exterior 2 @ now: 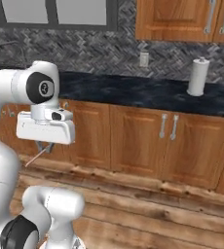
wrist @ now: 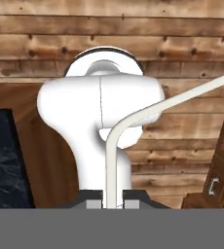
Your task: Take a straw from the drawer in front and place it inside the glass cup on the dining counter.
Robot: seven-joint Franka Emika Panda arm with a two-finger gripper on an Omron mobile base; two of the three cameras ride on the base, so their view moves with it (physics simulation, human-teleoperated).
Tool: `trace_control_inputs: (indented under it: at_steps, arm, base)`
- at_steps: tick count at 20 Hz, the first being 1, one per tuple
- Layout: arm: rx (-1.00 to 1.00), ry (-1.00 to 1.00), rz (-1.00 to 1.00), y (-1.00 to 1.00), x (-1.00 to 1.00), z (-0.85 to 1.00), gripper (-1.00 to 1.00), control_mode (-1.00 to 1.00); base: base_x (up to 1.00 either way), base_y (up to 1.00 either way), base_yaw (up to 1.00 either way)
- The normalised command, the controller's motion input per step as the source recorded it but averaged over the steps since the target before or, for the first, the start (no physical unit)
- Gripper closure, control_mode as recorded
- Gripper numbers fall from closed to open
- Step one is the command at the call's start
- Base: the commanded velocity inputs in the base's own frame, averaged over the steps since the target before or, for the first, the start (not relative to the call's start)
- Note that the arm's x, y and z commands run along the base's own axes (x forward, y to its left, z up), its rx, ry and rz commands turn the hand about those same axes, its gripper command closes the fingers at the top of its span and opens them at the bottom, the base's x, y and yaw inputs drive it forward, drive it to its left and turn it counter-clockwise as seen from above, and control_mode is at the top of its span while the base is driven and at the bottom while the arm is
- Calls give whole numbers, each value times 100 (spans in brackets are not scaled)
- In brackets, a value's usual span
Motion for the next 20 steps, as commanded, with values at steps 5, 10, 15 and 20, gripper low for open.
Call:
trace_control_inputs:
  at_steps: [5,10,15,20]
  arm:
    - [0,0,0,0,0,0,100,100]
    - [0,0,0,0,0,0,100,100]
    - [0,0,0,0,0,0,100,100]
    - [0,0,0,0,0,0,100,100]
  base:
    - [1,47,63]
    - [1,39,61]
    - [3,30,60]
    - [2,21,61]
